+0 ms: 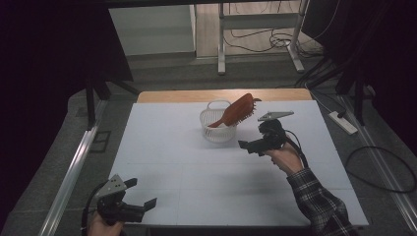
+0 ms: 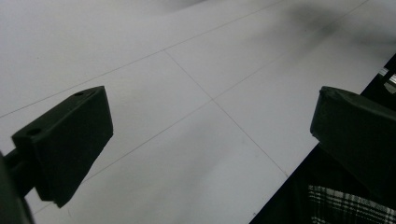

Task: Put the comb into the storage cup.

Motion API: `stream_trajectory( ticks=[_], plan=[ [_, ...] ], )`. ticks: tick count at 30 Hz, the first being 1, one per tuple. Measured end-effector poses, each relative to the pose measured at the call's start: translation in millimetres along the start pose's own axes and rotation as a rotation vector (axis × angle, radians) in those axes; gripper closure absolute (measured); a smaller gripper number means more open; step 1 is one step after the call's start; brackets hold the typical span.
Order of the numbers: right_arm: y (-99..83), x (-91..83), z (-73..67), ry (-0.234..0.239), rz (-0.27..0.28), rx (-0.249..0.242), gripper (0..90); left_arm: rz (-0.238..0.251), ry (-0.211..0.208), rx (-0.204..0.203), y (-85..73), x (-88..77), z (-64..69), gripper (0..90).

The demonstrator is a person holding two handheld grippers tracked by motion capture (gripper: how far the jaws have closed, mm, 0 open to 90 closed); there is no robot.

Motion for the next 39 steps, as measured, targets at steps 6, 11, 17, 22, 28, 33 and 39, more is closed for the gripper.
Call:
stream_trajectory(
  ticks=[6,11,17,22,28,33,39],
  plan=[
    [-5.9,-3.9,-2.0,-0.008,-0.009,-0.003,0.0,0.001,-0.001,-0.001,0.0,0.0,0.1,0.0],
    [-9.0,-6.6,-5.1,0.005,-0.012,-0.010,0.0,0.002,-0.001,0.001,0.1,0.0,-0.1,0.0],
    [-13.1,-10.1,-10.3,-0.007,-0.018,-0.029,0.0,0.001,-0.001,-0.001,0.1,0.0,0.2,0.0],
    [-16.7,-13.1,-13.4,-0.007,-0.029,-0.039,0.0,0.001,-0.002,0.000,0.1,0.0,0.3,0.0],
    [-22.5,-16.5,-14.9,-0.015,-0.044,-0.041,0.0,0.001,-0.002,-0.001,0.1,0.1,0.2,0.1],
    [-28.5,-19.9,-16.5,-0.011,-0.049,-0.040,0.0,0.001,-0.003,-0.001,0.0,0.1,0.1,0.1],
    [-35.8,-23.2,-17.5,-0.013,-0.054,-0.034,0.0,-0.001,-0.004,-0.003,0.0,0.2,0.0,0.1]
  ],
)
Point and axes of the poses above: each handheld gripper's, and its own axes: x roughly forward along the jaws, y roughly out of its top, z roughly to its right, the point moved 7 cm from there along x, roughly forward along the jaws, and after that the axes turned 14 degrees about y, right-handed, at the moved point
